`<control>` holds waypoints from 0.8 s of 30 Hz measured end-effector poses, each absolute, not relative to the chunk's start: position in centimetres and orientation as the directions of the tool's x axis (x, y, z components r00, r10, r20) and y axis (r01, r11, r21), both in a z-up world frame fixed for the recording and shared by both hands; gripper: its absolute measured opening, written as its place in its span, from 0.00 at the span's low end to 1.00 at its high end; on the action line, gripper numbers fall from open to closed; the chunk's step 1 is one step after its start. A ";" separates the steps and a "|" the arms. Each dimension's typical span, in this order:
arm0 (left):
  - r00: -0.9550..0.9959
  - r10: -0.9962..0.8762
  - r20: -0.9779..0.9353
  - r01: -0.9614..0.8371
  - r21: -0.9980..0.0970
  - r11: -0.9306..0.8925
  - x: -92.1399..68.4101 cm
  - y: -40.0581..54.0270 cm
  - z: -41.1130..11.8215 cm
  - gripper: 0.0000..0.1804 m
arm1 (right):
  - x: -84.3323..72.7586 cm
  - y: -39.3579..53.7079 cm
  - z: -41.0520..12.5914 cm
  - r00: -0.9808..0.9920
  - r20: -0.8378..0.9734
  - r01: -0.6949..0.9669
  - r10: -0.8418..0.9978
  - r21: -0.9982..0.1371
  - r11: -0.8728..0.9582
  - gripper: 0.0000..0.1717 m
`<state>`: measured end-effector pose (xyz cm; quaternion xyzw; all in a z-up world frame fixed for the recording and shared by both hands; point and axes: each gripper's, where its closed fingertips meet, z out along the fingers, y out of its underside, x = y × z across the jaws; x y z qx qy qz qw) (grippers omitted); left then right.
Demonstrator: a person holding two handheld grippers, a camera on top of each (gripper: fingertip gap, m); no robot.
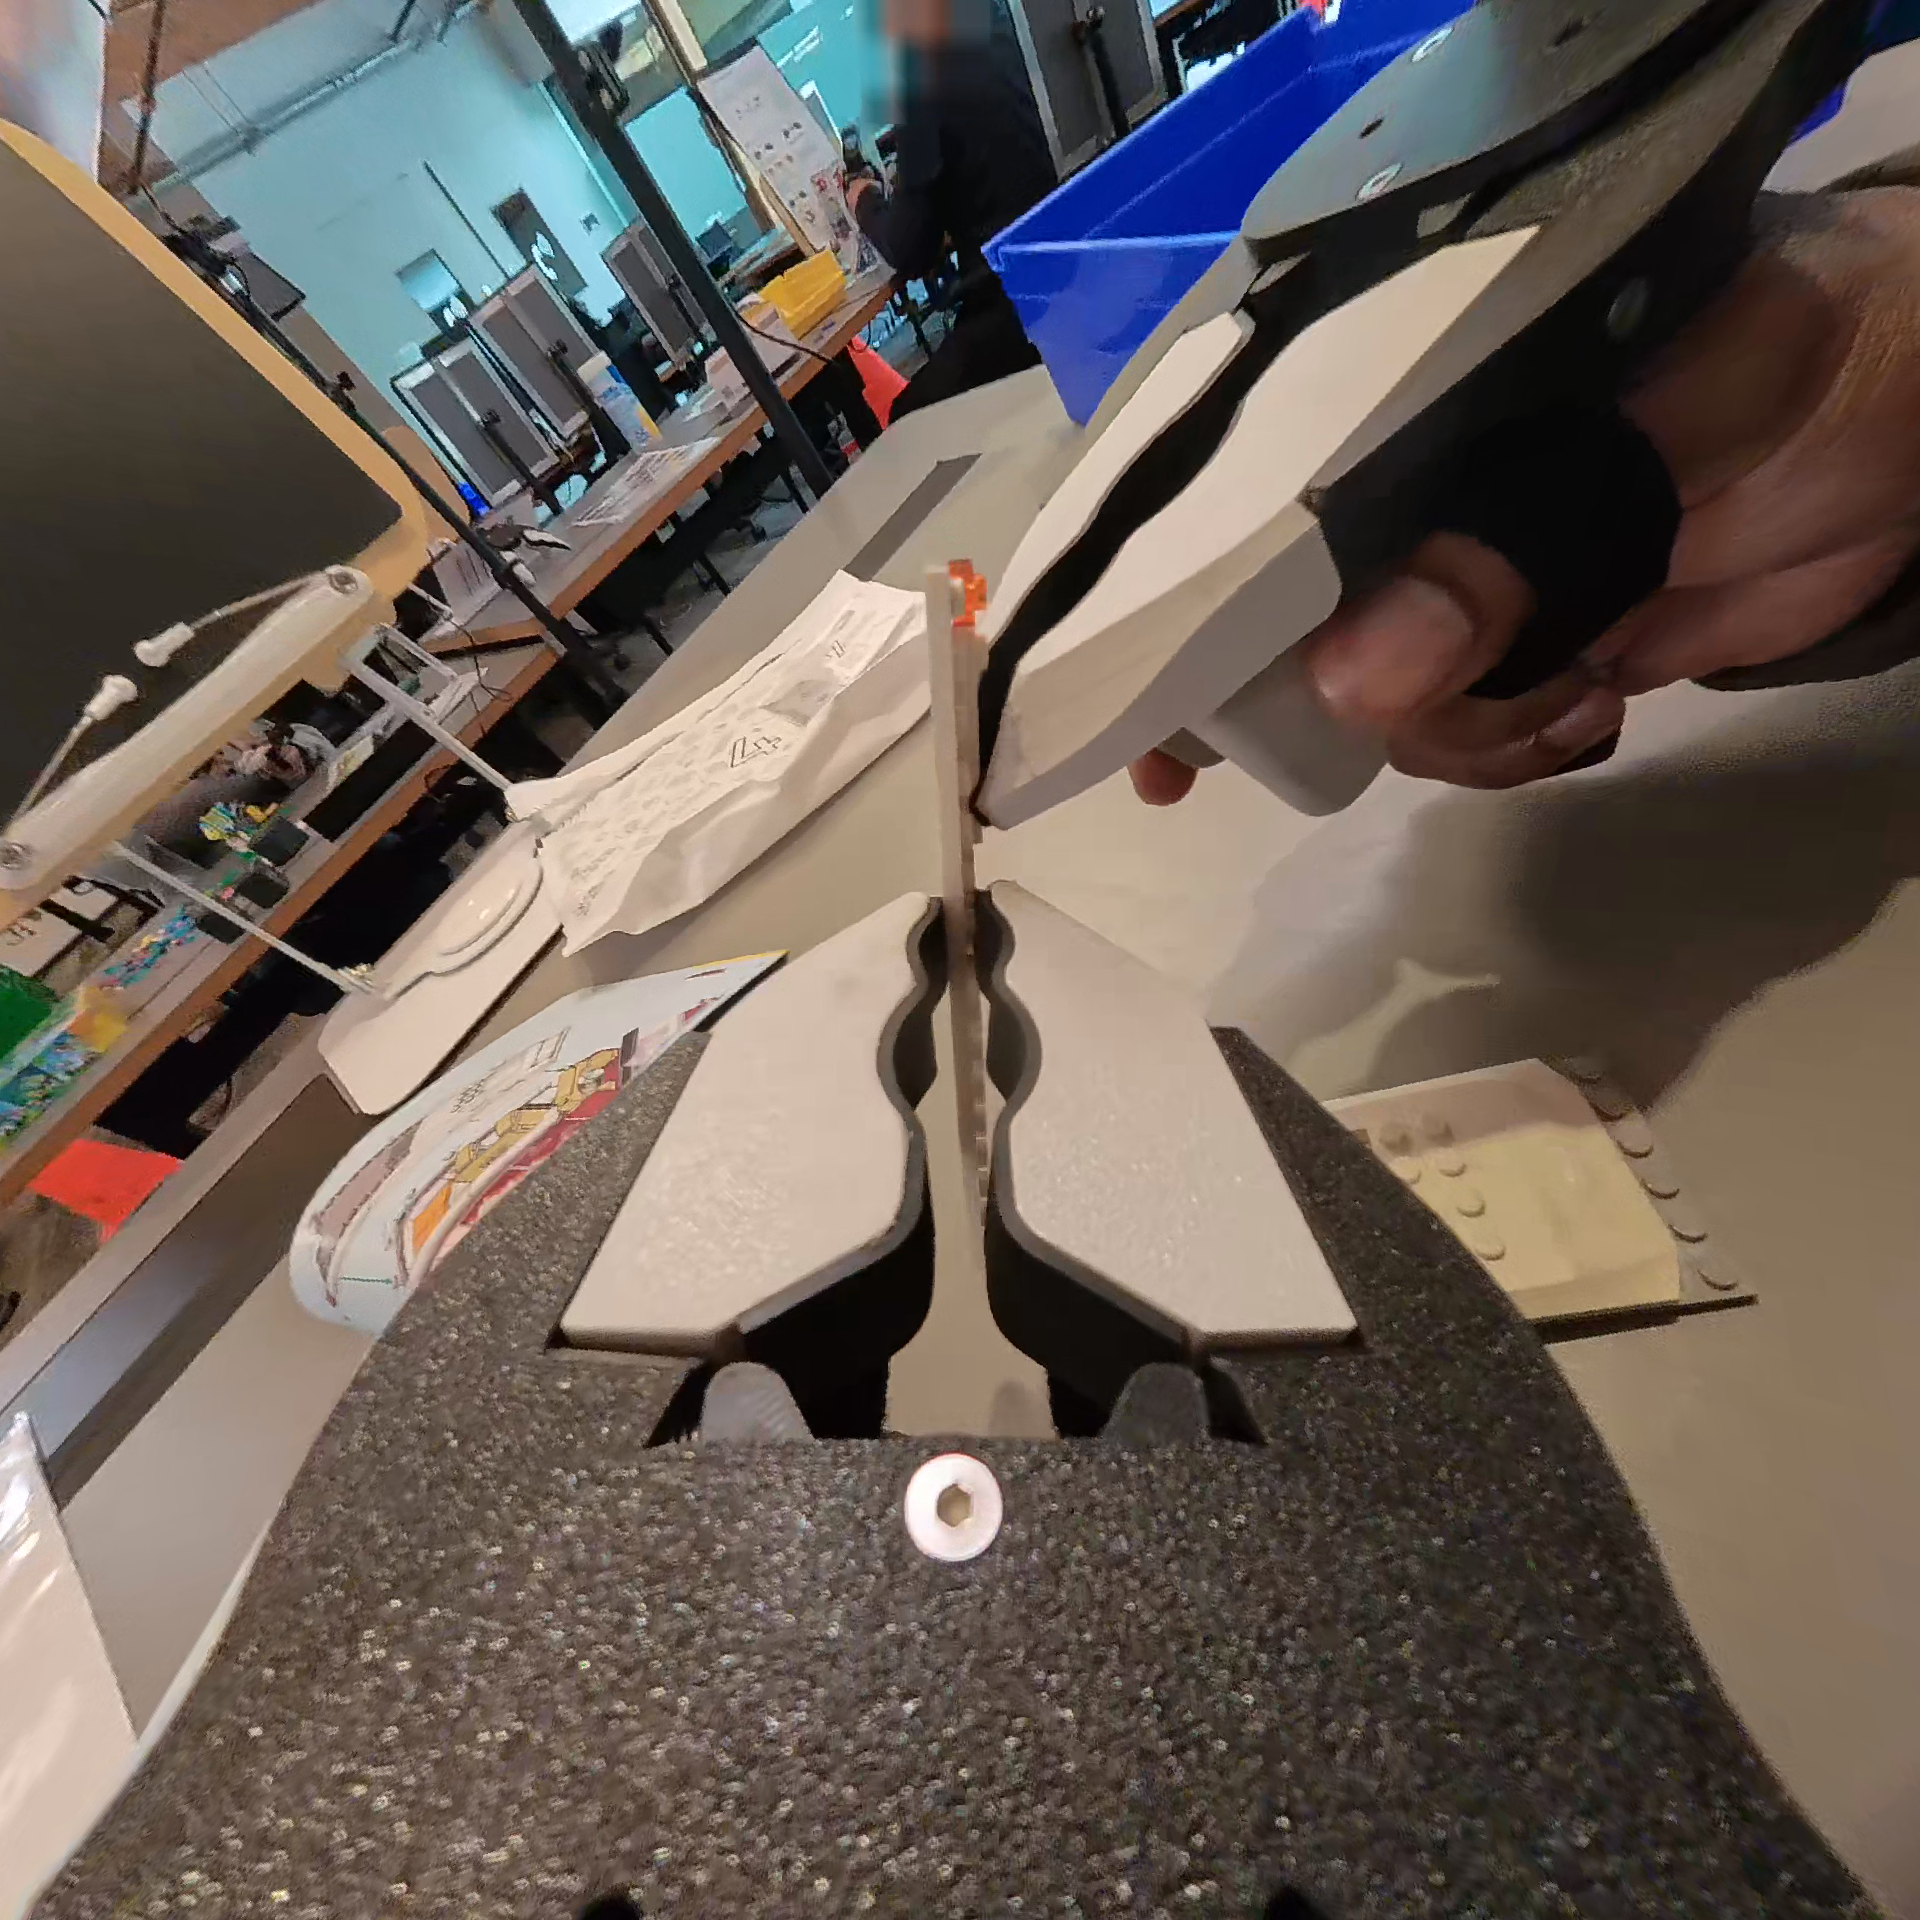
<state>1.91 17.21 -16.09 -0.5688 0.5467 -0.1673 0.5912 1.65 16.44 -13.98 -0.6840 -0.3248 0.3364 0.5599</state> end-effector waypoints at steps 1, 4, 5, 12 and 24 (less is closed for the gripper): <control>0.345 -0.824 -0.450 -0.431 -0.856 0.287 2.0 17.3 -16.4 0.03 | 1.7 16.5 -14.3 0.563 -0.105 0.069 0.820 -0.983 -0.173 0.04; 0.362 -0.825 -0.435 -0.445 -0.858 0.257 1.9 17.7 -16.8 0.03 | 2.1 16.6 -14.9 0.567 -0.144 0.054 0.811 -0.976 -0.211 0.00; 0.395 -0.814 -0.426 -0.443 -0.865 0.237 1.4 18.4 -16.7 0.02 | 2.5 16.7 -14.7 0.572 -0.153 0.037 0.806 -0.977 -0.212 0.00; 0.378 -0.923 -0.077 -0.294 -0.955 -0.041 1.7 18.2 -16.4 0.03 | 2.3 16.6 -15.4 0.577 -0.096 0.087 0.811 -0.980 -0.178 0.00; 0.031 -0.757 0.653 -0.095 -0.752 -0.652 2.0 16.3 -16.1 0.03 | 3.2 17.9 -15.1 0.640 0.368 0.360 0.675 -0.919 0.160 0.14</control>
